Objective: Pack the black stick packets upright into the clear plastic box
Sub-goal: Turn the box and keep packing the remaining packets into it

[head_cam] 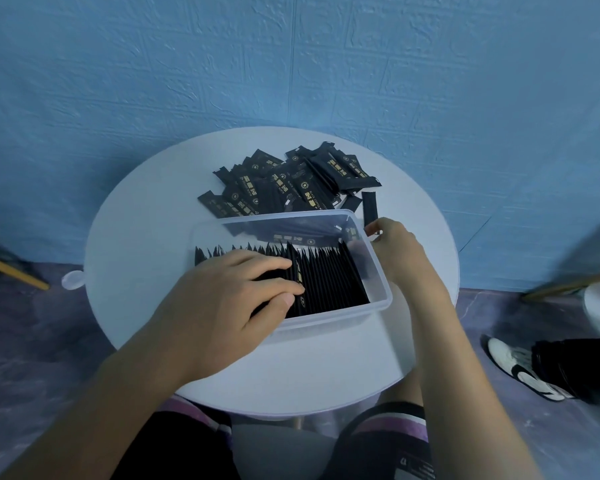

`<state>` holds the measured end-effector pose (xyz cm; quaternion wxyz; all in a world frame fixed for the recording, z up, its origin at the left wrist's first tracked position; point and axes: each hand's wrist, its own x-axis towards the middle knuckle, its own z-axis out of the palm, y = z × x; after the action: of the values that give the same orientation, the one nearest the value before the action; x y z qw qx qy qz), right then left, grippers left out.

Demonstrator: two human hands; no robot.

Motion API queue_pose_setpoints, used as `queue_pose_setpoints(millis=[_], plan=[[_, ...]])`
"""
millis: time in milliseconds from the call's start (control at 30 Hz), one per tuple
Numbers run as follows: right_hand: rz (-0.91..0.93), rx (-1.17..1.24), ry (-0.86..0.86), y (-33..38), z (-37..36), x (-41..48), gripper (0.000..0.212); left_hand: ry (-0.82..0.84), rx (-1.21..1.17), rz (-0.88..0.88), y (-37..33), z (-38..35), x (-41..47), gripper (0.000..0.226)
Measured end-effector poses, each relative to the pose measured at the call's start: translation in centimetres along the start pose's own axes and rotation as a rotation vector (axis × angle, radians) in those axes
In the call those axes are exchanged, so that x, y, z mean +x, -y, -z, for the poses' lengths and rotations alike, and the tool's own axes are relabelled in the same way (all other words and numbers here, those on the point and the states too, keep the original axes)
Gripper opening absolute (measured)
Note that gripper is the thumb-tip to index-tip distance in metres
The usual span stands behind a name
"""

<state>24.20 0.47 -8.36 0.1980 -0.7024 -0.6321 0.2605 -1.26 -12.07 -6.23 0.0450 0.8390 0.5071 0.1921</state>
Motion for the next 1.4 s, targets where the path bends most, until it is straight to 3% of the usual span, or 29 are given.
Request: queue_pose_setpoints(millis=[300,533,733,833,1000,1167,1400], plan=[[-0.053,-0.092,0.010,0.3,0.7,-1.2,0.036,-0.001,-0.005,0.011,0.0,0.0,0.0,0.044],[-0.093,-0.112,-0.011,-0.8,1.7,-1.1,0.015,-0.010,0.009,0.009,-0.1,0.0,0.0,0.044],[-0.014,0.008,-0.030,-0.7,2.2,-0.9,0.008,-0.007,0.003,0.022,-0.1,0.0,0.0,0.044],[0.022,0.040,-0.054,-0.3,1.9,-0.3,0.010,-0.003,-0.008,0.024,-0.1,0.0,0.0,0.043],[0.024,-0.114,-0.098,-0.2,0.8,0.5,0.021,0.013,-0.013,0.026,-0.2,0.1,0.1,0.044],[-0.017,-0.119,-0.008,-0.5,0.9,0.1,0.026,0.008,-0.009,0.021,-0.1,0.1,0.1,0.043],[-0.050,-0.008,0.134,-1.6,1.9,-1.1,0.011,-0.008,-0.017,0.022,-0.2,0.0,0.1,0.044]])
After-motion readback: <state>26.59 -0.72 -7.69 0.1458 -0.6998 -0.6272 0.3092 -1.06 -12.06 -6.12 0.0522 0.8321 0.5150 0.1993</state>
